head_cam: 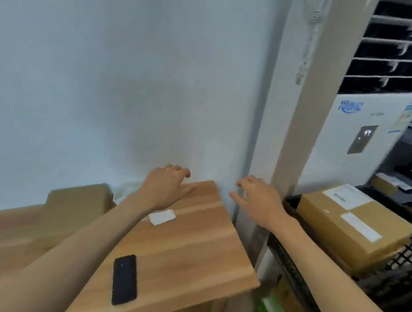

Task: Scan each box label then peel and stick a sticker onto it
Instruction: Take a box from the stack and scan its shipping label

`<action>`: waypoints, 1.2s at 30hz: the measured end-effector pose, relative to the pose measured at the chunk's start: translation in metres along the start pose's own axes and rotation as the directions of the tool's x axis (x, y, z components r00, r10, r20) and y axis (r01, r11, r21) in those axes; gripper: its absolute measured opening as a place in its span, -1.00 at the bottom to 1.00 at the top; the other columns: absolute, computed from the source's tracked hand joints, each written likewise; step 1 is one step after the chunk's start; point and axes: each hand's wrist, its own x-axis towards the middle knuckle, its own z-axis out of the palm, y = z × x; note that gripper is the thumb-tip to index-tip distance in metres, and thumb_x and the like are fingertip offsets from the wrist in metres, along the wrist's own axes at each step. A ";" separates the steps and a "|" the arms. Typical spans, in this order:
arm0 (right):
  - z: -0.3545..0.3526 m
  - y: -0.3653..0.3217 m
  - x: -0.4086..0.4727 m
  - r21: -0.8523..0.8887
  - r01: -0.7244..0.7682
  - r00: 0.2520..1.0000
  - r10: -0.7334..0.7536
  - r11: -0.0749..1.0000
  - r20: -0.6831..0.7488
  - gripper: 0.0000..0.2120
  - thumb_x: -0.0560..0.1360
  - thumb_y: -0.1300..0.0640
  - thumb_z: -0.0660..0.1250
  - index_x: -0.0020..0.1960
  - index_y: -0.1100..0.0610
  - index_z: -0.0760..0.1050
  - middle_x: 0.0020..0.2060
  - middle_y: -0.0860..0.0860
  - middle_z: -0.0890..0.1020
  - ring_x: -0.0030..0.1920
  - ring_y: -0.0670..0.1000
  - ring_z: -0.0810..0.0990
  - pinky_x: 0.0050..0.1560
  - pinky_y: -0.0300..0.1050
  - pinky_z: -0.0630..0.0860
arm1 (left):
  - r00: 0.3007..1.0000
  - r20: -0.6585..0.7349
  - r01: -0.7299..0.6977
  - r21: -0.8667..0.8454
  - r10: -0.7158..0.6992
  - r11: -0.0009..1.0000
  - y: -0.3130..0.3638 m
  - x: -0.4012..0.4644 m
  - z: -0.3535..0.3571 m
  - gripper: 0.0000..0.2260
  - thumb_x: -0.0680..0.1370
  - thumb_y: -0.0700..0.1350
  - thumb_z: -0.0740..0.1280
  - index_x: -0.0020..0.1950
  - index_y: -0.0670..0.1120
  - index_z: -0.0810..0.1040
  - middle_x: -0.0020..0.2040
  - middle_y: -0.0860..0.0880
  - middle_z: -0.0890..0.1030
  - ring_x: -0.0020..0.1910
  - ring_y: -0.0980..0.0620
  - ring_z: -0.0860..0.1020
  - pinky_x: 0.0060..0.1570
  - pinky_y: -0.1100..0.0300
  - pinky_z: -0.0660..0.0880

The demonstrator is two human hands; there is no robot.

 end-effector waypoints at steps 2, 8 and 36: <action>0.015 -0.049 0.017 0.028 0.053 0.999 -0.053 0.998 0.001 -0.60 0.66 -0.15 0.15 0.30 0.11 0.49 0.27 0.04 0.53 0.19 0.11 0.53 0.15 0.04 0.47 | 0.997 -0.006 0.074 0.015 -0.074 0.997 -0.048 -0.033 -0.008 -0.55 0.66 0.26 0.14 0.37 0.00 0.50 0.28 0.01 0.59 0.27 -0.02 0.51 0.18 0.01 0.46; 0.051 -0.184 0.051 0.088 0.179 0.982 -0.183 0.980 0.041 -0.60 0.66 -0.14 0.15 0.34 0.08 0.47 0.33 -0.01 0.49 0.24 0.07 0.48 0.16 -0.02 0.40 | 0.962 0.002 0.273 0.042 -0.274 0.961 -0.162 -0.125 -0.025 -0.55 0.65 0.25 0.15 0.39 0.01 0.47 0.31 0.03 0.57 0.27 0.00 0.51 0.19 0.03 0.48; 0.260 -0.386 0.225 0.175 0.322 0.880 -0.363 0.930 0.307 -0.59 0.64 -0.17 0.17 0.31 0.10 0.47 0.26 0.06 0.53 0.21 0.10 0.51 0.14 0.06 0.49 | 0.829 0.275 0.506 0.007 -0.488 0.863 -0.433 -0.140 0.091 -0.51 0.65 0.22 0.18 0.50 -0.01 0.38 0.39 -0.05 0.52 0.40 -0.08 0.44 0.27 -0.03 0.45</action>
